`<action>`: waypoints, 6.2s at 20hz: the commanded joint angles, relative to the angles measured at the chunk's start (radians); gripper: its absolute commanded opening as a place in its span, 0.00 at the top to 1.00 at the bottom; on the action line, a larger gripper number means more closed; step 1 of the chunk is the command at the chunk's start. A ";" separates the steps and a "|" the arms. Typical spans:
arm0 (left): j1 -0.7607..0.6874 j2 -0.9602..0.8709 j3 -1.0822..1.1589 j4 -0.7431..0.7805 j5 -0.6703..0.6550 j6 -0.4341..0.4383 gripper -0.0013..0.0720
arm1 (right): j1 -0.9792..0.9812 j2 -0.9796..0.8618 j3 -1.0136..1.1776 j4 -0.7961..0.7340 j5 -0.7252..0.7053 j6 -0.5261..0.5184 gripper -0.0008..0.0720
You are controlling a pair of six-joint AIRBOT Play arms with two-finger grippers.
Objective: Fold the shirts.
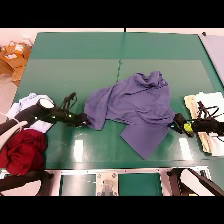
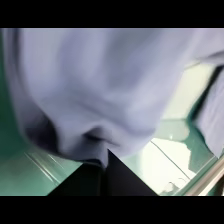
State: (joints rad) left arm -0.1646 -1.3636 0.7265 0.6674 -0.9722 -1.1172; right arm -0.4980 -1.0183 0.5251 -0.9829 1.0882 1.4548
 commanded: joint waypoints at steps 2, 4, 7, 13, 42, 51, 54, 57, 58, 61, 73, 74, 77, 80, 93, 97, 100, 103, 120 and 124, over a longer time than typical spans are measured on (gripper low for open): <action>0.000 0.116 0.200 0.244 -0.045 -0.104 0.96 | 0.000 0.014 0.142 0.067 0.108 -0.001 0.97; 0.000 0.218 0.354 0.396 -0.072 -0.185 0.96 | -0.003 0.063 0.294 0.065 0.152 0.028 0.97; 0.000 0.368 0.635 0.579 -0.075 -0.307 0.96 | -0.023 0.173 0.537 0.057 0.161 0.121 0.97; 0.000 0.536 1.169 0.630 -0.060 -0.327 0.96 | -0.023 0.405 0.972 0.035 -0.005 0.218 0.97; 0.019 -0.375 0.844 0.700 0.037 -0.375 0.96 | 0.237 -0.546 0.679 0.184 -0.406 -0.046 0.96; 0.191 -0.467 1.087 0.350 0.100 -0.319 0.96 | 0.280 -0.843 1.139 0.192 -0.362 -0.015 0.96; 0.222 -0.507 1.141 0.299 0.098 -0.317 0.96 | 0.284 -0.862 1.221 0.195 -0.364 -0.015 0.96; 0.224 -0.524 1.141 0.294 0.085 -0.288 0.96 | 0.284 -0.862 1.248 0.195 -0.366 -0.016 0.96; 0.225 -0.526 1.141 0.308 0.062 -0.288 0.96 | 0.281 -0.862 1.248 0.192 -0.341 -0.016 0.96; 0.232 -0.526 1.141 0.381 -0.062 -0.288 0.96 | 0.245 -0.861 1.248 0.110 -0.171 -0.016 0.97; 0.234 -0.527 0.974 0.515 -0.336 -0.295 0.96 | 0.202 -0.835 1.131 -0.291 0.176 -0.008 0.97; 0.234 -0.527 0.964 0.518 -0.324 -0.296 0.96 | 0.201 -0.835 1.111 -0.303 0.165 -0.007 0.97; 0.234 -0.541 0.961 0.515 -0.339 -0.296 0.96 | 0.201 -0.838 1.076 -0.332 0.138 0.005 0.97; 0.234 -0.542 0.949 0.508 -0.364 -0.295 0.96 | 0.203 -0.841 1.076 -0.328 0.131 0.008 0.97; 0.225 -0.533 1.023 0.474 -0.547 -0.412 0.23 | 0.195 -0.789 1.199 -0.341 0.288 0.080 0.53; 0.221 -0.497 1.026 0.477 -0.721 -0.428 0.96 | 0.166 -0.678 1.123 -0.346 0.412 0.116 0.97; 0.205 -0.354 0.882 0.526 -0.696 -0.418 0.96 | 0.132 -0.510 0.890 -0.346 0.412 0.124 0.97; 0.205 -0.076 0.554 0.564 -0.559 -0.420 0.96 | 0.061 -0.275 0.600 -0.368 0.394 0.183 0.97; -0.105 0.418 -0.380 0.396 0.468 -0.768 0.13 | -0.008 0.094 -0.240 0.018 -0.025 0.116 0.40; -0.103 0.373 -0.364 0.288 0.436 -0.662 0.96 | -0.008 0.050 -0.224 0.154 -0.039 -0.019 0.92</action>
State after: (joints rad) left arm -0.2600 -0.9710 0.3576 1.0298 -0.5579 -1.8435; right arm -0.5072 -0.9428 0.2989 -0.9428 1.0790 1.5291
